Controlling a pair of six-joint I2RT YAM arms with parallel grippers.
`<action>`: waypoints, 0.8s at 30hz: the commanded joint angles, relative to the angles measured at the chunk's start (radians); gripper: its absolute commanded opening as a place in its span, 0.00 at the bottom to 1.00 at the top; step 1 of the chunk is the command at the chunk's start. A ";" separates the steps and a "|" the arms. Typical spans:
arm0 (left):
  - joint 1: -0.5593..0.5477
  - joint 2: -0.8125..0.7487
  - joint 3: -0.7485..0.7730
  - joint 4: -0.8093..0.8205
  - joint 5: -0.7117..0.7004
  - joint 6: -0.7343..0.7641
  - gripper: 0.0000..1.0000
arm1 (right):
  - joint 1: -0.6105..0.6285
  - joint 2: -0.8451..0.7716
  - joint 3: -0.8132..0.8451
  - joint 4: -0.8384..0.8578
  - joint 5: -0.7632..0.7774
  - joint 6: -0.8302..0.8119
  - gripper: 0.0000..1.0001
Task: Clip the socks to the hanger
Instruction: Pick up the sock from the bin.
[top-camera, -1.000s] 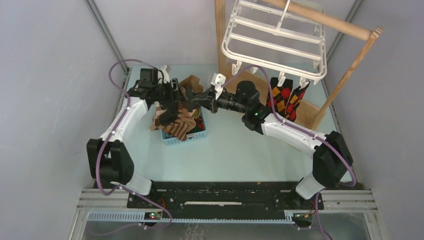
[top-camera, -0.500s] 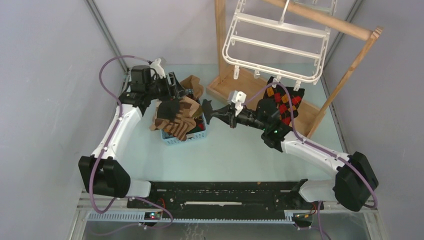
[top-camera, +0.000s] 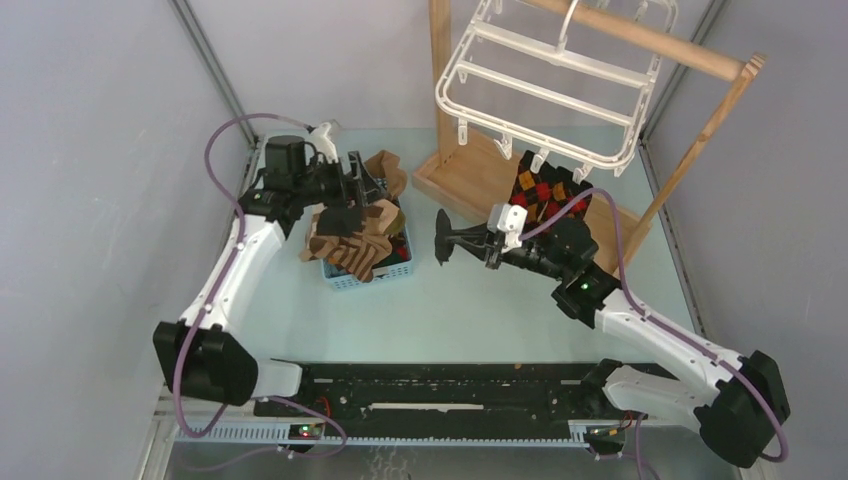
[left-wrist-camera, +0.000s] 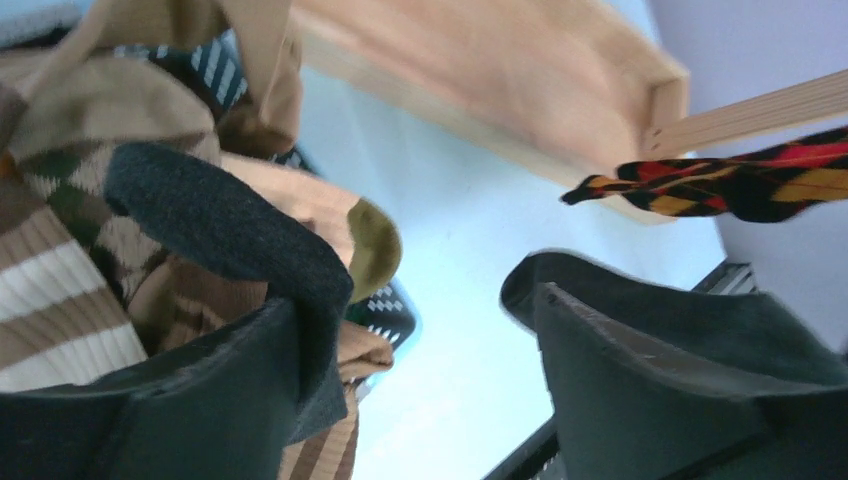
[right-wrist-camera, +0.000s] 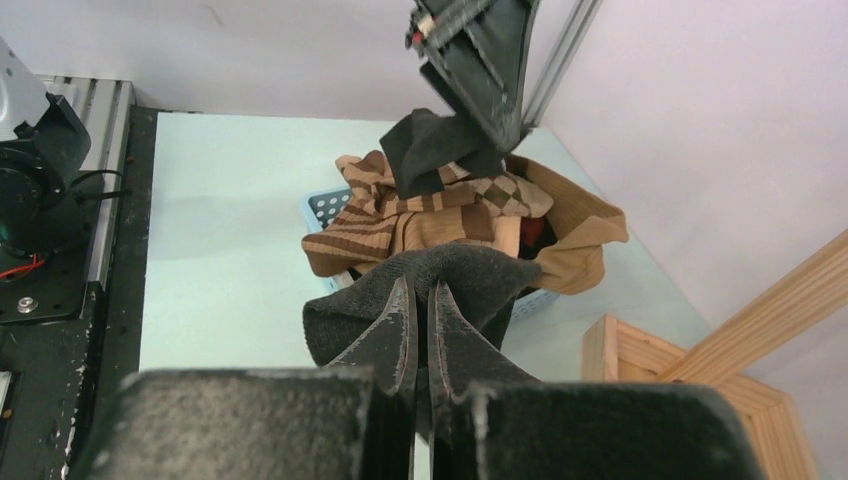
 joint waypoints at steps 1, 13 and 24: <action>-0.040 0.083 0.146 -0.189 -0.123 0.048 0.90 | -0.005 -0.070 -0.020 -0.034 0.004 -0.038 0.00; -0.058 0.120 0.234 -0.385 -0.112 0.101 1.00 | -0.025 -0.244 -0.069 -0.233 -0.133 -0.253 0.00; -0.035 0.022 0.225 -0.451 0.048 0.145 1.00 | -0.108 -0.295 -0.064 -0.381 -0.312 -0.372 0.00</action>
